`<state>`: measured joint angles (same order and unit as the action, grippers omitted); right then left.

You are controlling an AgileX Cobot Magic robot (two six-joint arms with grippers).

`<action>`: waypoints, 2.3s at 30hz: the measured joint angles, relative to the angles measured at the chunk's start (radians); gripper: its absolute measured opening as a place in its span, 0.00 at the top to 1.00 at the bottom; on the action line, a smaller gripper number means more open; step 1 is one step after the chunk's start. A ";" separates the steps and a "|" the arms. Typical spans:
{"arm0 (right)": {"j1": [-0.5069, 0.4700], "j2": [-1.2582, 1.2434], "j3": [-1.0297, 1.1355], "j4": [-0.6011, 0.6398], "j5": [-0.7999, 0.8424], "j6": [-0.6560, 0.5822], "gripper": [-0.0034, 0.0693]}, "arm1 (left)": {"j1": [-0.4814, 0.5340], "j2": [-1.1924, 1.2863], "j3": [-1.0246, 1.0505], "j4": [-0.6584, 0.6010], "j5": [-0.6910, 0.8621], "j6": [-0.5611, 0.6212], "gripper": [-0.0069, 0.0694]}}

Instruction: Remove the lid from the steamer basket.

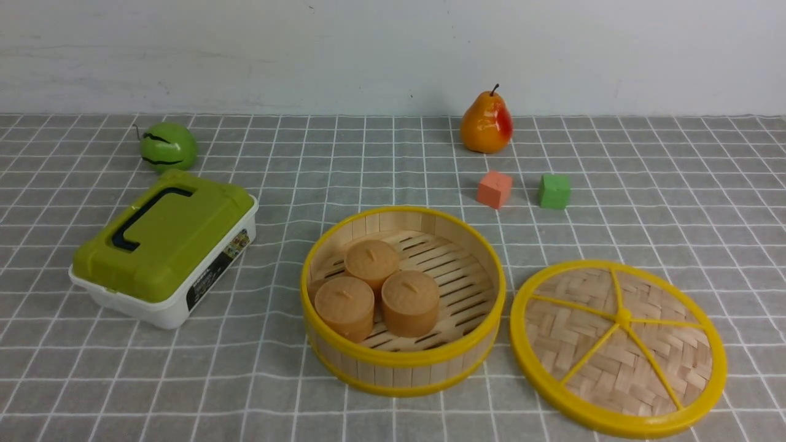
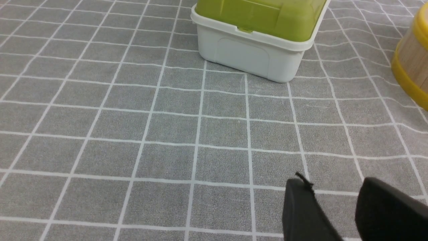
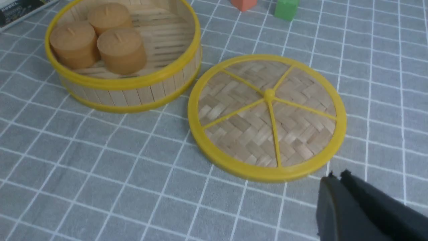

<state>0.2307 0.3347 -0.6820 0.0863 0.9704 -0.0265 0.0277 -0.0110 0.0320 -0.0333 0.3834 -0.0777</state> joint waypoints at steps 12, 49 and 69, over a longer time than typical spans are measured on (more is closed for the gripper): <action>-0.007 -0.290 0.517 -0.086 -0.673 0.070 0.96 | 0.000 0.000 0.000 0.000 0.000 0.000 0.60; -0.250 -0.345 0.700 -0.109 -0.580 0.225 0.91 | 0.000 0.000 0.000 0.000 0.001 0.000 0.60; -0.250 -0.345 0.700 -0.109 -0.580 0.225 0.88 | 0.000 0.000 0.000 0.000 0.000 0.000 0.60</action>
<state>-0.0192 -0.0102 0.0176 -0.0223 0.3900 0.1981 0.0277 -0.0110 0.0320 -0.0333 0.3833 -0.0777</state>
